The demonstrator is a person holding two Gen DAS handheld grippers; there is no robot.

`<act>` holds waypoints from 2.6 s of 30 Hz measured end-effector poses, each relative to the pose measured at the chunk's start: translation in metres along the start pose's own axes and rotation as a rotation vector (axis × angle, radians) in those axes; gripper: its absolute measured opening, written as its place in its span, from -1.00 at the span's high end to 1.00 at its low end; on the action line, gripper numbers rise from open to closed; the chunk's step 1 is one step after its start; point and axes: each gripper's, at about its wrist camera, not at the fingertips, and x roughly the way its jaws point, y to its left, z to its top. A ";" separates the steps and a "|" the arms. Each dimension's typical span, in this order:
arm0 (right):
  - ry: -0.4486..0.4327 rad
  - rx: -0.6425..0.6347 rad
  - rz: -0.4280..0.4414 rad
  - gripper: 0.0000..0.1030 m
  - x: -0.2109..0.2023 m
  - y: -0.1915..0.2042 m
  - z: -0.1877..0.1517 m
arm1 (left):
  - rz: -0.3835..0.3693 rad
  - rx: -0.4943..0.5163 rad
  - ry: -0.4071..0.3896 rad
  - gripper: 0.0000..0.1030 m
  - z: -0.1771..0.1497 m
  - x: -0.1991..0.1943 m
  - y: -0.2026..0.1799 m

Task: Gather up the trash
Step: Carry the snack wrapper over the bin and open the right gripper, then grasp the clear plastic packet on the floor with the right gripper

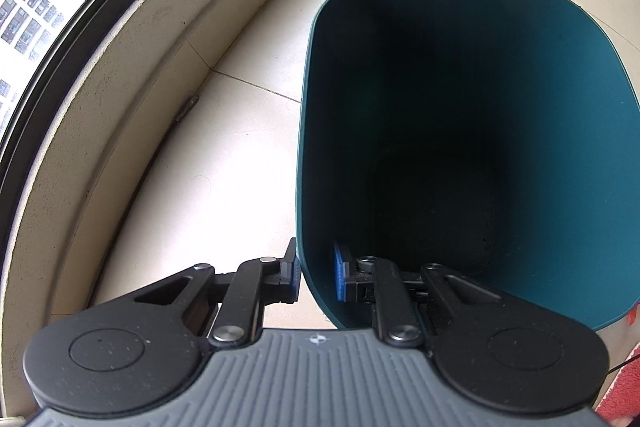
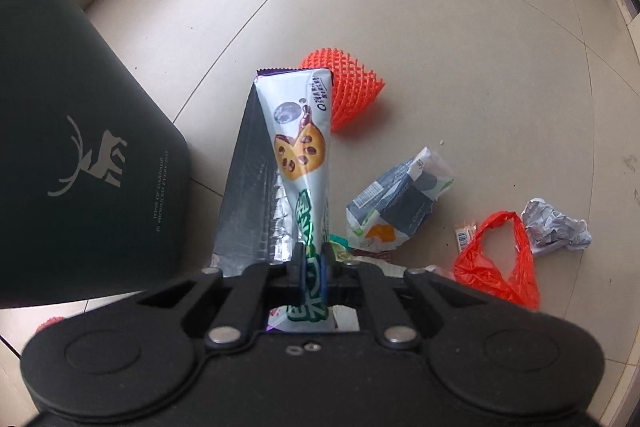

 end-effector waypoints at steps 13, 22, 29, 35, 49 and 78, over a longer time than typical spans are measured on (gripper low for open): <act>-0.146 -0.234 0.252 0.90 -0.136 0.114 0.038 | -0.033 -0.023 0.011 0.69 -0.005 -0.002 0.000; -0.040 -0.339 0.173 0.90 -0.075 0.192 0.047 | -0.062 -0.032 0.002 0.69 -0.002 -0.006 0.007; 0.065 -0.376 0.107 0.89 -0.024 0.216 0.049 | -0.054 -0.025 -0.011 0.69 -0.011 0.010 0.017; 0.098 -0.388 0.083 0.87 -0.006 0.221 0.053 | -0.055 -0.024 -0.011 0.69 -0.012 0.011 0.015; 0.096 -0.368 0.101 0.45 -0.005 0.217 0.053 | -0.060 -0.031 0.000 0.68 -0.009 0.014 0.016; -0.201 -0.160 0.218 -0.32 -0.152 0.060 0.009 | -0.010 -0.016 -0.022 0.68 -0.013 0.009 0.005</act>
